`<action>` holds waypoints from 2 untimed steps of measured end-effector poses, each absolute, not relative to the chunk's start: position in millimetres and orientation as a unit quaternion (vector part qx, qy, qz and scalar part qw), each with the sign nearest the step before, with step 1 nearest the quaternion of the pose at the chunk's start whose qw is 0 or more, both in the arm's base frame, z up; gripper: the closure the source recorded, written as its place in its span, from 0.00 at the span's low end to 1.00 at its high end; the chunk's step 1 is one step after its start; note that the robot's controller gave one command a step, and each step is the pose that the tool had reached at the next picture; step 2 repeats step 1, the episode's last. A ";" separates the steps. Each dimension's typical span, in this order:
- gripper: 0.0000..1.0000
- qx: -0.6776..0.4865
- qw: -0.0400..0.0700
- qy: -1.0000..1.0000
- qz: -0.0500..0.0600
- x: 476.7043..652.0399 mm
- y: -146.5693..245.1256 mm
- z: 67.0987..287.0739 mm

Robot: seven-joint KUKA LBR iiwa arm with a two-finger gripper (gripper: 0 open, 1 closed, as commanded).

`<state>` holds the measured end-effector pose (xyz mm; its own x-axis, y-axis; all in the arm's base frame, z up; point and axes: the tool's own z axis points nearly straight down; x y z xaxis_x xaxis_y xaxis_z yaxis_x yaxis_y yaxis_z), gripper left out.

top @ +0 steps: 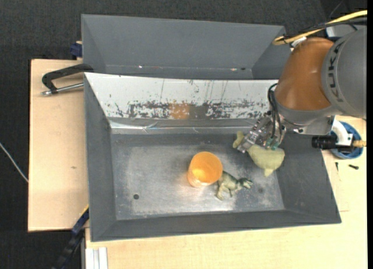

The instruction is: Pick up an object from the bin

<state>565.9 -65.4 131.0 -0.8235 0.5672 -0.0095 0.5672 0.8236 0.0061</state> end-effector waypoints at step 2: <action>1.00 0.296 0.004 0.955 0.001 567.9 -65.1 165.4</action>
Offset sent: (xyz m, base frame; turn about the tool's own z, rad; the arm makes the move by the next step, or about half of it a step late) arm -0.0001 -0.0002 0.0311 0.0000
